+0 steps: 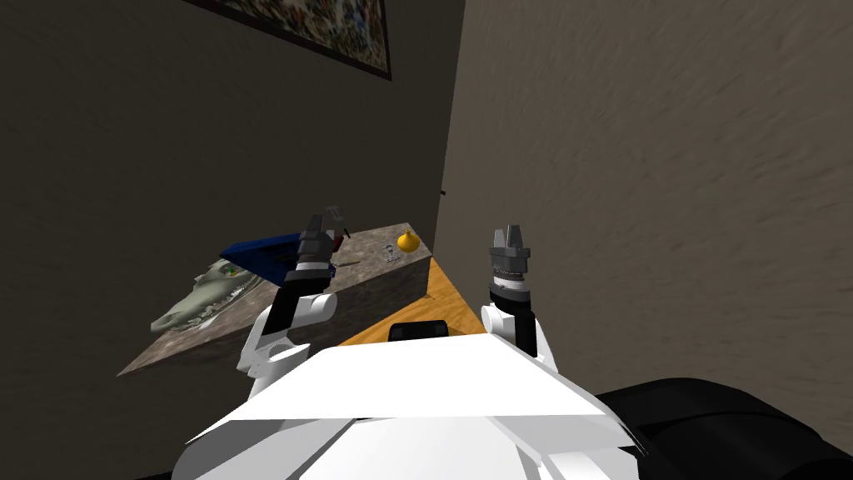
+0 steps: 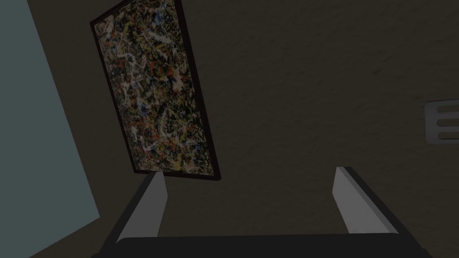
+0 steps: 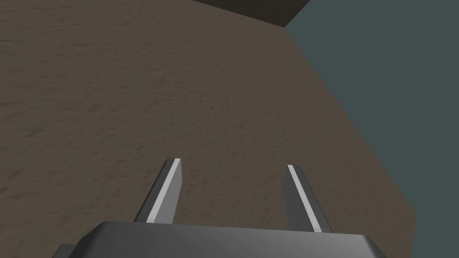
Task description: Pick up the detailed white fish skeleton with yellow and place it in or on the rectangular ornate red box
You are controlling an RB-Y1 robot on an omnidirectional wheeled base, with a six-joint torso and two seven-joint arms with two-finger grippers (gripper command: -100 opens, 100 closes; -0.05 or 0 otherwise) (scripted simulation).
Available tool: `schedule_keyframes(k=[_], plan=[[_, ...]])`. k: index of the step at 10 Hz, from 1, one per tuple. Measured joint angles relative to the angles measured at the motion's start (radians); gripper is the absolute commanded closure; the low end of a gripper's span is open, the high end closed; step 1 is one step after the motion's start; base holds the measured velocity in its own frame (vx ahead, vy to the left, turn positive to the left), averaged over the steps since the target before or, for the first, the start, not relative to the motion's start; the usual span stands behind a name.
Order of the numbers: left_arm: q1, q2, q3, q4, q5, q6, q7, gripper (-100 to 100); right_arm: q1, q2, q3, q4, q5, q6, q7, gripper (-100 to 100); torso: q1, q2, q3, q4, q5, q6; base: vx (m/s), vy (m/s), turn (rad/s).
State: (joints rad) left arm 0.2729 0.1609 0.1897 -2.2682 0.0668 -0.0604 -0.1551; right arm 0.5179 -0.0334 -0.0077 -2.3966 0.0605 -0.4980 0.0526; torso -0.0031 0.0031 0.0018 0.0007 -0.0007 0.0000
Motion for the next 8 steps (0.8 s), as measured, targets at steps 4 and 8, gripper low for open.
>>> schedule_keyframes(k=[4, 8], plan=[[-0.041, 0.0, 0.037, 0.017, -0.009, 0.103, 0.005, -100, 0.0, 0.0, 0.0, 0.0, 0.0, 0.0, 0.0, 0, 0.001, -0.001, 0.0, 0.0, 0.0, 0.0, -0.022, -0.036, -0.074], [-0.07, -0.006, 0.062, 0.025, -0.017, 0.205, 0.01, -100, 0.0, 0.0, 0.0, 0.0, 0.0, 0.0, 0.0, 0, 0.003, -0.002, -0.001, 0.0, 0.001, 0.0, -0.007, -0.014, -0.059]])
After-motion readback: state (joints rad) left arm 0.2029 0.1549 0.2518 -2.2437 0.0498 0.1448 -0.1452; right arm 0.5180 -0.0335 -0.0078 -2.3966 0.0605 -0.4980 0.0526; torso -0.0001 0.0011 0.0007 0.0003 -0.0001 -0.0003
